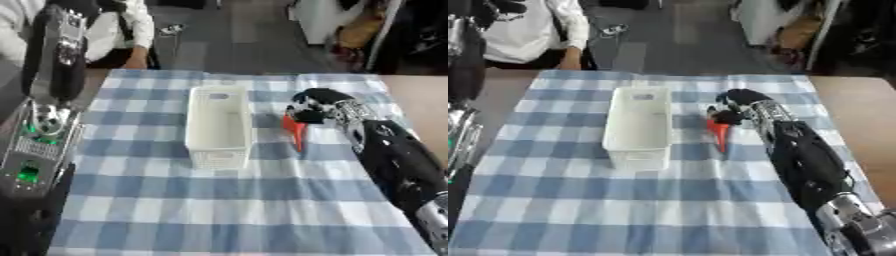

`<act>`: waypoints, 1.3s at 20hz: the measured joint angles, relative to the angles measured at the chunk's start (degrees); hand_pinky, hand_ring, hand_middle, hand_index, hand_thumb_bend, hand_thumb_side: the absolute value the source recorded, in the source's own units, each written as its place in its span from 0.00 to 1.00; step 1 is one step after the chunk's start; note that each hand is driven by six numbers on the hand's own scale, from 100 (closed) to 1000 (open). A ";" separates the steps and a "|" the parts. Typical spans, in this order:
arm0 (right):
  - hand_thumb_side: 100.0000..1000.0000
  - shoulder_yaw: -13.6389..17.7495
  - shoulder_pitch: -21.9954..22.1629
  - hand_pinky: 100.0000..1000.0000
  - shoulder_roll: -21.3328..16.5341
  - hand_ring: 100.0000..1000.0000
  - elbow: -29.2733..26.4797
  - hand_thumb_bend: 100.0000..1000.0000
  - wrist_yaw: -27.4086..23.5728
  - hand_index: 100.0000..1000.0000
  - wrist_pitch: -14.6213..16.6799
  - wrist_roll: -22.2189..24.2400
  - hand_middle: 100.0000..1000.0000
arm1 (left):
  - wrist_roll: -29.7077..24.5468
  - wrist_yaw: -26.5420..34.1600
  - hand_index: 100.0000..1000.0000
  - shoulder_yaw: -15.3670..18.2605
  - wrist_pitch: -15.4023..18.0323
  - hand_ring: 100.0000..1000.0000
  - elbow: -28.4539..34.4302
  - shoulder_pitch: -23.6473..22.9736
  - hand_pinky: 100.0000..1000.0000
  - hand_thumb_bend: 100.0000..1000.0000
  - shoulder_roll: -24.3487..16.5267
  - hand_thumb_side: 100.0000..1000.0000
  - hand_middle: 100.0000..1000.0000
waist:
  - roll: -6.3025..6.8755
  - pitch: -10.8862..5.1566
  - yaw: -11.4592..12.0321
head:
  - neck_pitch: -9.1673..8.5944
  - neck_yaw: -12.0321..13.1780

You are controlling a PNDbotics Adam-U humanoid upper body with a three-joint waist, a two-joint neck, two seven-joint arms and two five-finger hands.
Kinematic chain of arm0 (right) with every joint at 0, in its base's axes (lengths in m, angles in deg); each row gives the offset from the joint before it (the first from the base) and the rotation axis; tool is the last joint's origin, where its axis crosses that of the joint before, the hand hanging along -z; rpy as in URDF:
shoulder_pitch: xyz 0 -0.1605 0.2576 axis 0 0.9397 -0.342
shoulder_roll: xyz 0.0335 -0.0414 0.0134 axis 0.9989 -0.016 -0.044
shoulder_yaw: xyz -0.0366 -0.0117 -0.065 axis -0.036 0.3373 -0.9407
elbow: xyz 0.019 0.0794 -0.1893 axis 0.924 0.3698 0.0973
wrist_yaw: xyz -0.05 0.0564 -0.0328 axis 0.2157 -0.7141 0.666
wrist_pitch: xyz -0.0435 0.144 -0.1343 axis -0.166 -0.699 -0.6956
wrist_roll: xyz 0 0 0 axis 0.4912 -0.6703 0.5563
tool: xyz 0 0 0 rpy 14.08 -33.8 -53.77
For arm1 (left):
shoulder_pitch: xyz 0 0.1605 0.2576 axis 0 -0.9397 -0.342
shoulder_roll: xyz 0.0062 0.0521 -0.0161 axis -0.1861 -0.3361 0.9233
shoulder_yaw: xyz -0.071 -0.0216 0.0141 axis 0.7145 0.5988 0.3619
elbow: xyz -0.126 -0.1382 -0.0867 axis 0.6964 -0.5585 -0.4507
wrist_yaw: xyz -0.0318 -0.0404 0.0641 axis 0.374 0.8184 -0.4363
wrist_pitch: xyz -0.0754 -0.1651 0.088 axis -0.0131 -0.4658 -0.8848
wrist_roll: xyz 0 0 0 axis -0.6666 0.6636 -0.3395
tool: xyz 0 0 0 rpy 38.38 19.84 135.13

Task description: Pick up objects on the table and place them in the box.

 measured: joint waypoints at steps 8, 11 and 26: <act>1.00 1.17 0.77 1.00 0.65 0.88 1.45 0.00 1.01 0.94 -1.17 -0.62 0.82 | 0.00 0.00 0.91 0.00 0.00 0.65 0.00 0.05 0.68 0.20 0.00 1.00 0.85 | 0.04 0.16 0.00 | 0.00 0.02; 1.00 1.38 0.78 1.00 0.95 0.88 1.63 0.00 0.89 0.94 -1.25 -0.79 0.81 | 0.00 0.00 0.91 0.00 0.00 0.65 0.01 0.33 0.68 0.20 0.01 1.00 0.85 | 0.04 0.25 0.08 | 0.00 0.02; 1.00 1.76 0.64 0.99 0.95 0.86 1.64 0.00 -2.85 0.92 -1.25 -2.02 0.78 | -0.38 0.09 0.91 -0.20 0.09 0.65 0.34 1.78 0.67 0.21 1.00 1.00 0.85 | -0.31 1.24 1.60 | 0.00 0.51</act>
